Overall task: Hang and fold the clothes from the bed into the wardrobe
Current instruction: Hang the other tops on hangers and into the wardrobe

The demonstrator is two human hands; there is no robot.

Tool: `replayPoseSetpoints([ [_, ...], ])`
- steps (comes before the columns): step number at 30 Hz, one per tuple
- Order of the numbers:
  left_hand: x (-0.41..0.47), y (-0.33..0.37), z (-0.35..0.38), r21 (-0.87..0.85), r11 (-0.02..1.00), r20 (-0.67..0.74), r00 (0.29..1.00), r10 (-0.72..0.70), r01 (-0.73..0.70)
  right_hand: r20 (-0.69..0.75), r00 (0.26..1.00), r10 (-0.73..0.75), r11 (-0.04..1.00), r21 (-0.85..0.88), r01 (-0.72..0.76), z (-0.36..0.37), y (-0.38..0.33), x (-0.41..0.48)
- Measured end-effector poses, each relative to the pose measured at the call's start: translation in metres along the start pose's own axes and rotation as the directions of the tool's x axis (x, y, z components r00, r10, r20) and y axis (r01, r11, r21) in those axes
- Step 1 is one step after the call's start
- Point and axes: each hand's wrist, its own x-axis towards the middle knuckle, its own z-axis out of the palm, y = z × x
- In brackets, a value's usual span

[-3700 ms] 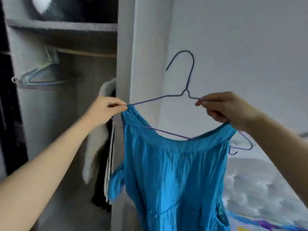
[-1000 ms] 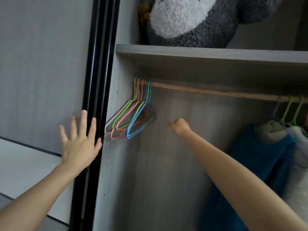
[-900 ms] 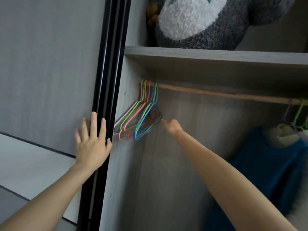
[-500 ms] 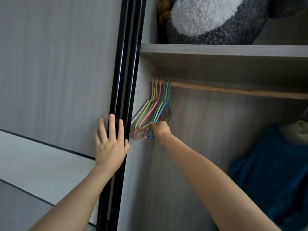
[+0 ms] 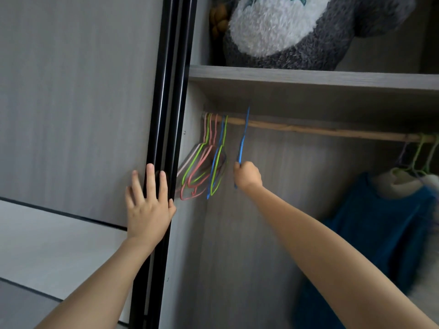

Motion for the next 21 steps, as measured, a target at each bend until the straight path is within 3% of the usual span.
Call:
replayPoseSetpoints([
  [4,0.0,-0.001,0.001,-0.03,1.0,-0.006,1.0,0.0,0.0,-0.037,0.999,0.0,1.0,-0.016,-0.001,-0.028,0.041,-0.008],
  [9,-0.004,-0.002,0.001,-0.032,0.998,-0.012,0.998,0.06,-0.06,-0.077,0.997,0.002,0.987,0.159,0.01,-0.106,0.096,-0.023],
  [12,-0.012,0.016,-0.011,-0.095,0.994,-0.078,0.995,0.056,-0.063,-0.026,0.999,-0.019,0.993,0.115,0.022,-0.16,0.119,-0.041],
  [15,-0.028,0.068,-0.02,-0.233,0.946,-0.111,0.972,0.206,-0.227,-0.042,0.999,0.024,0.999,0.023,-0.023,-0.204,0.15,-0.069],
  [18,-0.045,0.131,-0.029,-0.347,0.894,0.028,0.949,0.313,-0.284,-0.079,0.997,0.019,0.999,-0.04,-0.023,-0.24,0.172,-0.113],
  [21,-0.06,0.195,-0.05,-0.437,0.887,0.224,0.937,0.269,-0.15,-0.008,0.998,0.067,0.991,-0.115,-0.067,-0.279,0.198,-0.172],
])
